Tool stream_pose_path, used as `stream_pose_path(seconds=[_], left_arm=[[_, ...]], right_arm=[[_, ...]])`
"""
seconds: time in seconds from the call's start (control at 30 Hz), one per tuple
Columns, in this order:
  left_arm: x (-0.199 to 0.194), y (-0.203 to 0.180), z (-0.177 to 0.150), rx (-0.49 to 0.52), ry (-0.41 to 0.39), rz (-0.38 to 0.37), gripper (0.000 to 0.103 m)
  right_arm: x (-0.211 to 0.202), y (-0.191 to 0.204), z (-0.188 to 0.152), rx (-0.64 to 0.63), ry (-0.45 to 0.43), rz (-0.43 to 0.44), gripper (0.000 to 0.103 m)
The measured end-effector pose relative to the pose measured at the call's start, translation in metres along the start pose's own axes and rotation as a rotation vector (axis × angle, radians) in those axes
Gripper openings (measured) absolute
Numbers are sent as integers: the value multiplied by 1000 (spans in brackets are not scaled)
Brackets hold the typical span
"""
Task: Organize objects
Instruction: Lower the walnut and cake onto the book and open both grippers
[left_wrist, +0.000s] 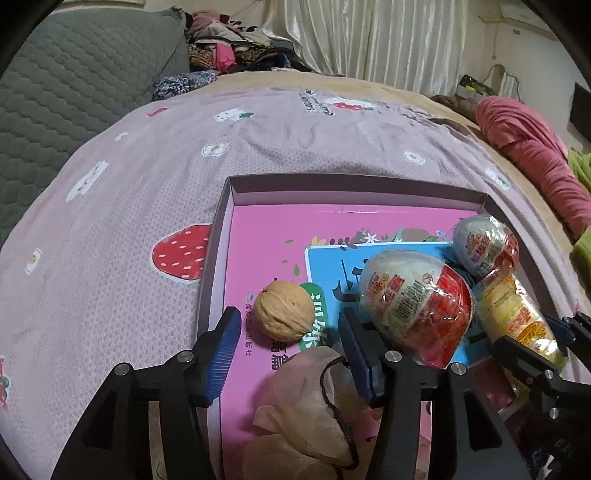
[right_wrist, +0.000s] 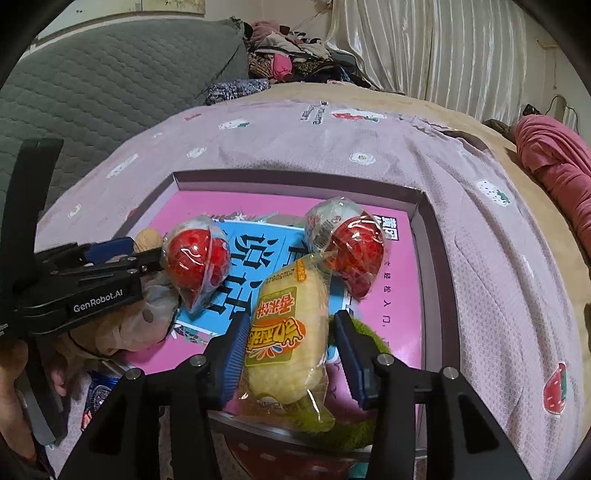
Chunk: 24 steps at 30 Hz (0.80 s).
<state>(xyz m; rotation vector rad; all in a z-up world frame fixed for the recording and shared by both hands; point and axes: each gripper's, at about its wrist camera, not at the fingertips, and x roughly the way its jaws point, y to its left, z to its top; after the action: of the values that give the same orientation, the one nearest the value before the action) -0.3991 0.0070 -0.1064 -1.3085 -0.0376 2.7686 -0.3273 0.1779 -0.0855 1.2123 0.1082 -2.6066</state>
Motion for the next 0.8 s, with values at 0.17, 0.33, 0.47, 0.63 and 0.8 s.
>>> stream_pose_path(seconds=[0.17,0.33,0.47,0.63,0.8], left_arm=[[-5,-2,1,-5,-4,-45,72],[-13,-2,3,-3,-19,-16,80],[-20,6,5,-43,-31,-68,80],[-38,17,10,-89,-60,-94,80],[-63,18,10,-96,-94,-64,80]], right_arm=[[-10,-2,0,3,-24,3,53],[-19,-2,2,7,-47,4,55],[-24,-2,2,5,-58,11,55],[-30,-3,2,11,-76,15,56],[-45,-5,5,20,-113,23,61]])
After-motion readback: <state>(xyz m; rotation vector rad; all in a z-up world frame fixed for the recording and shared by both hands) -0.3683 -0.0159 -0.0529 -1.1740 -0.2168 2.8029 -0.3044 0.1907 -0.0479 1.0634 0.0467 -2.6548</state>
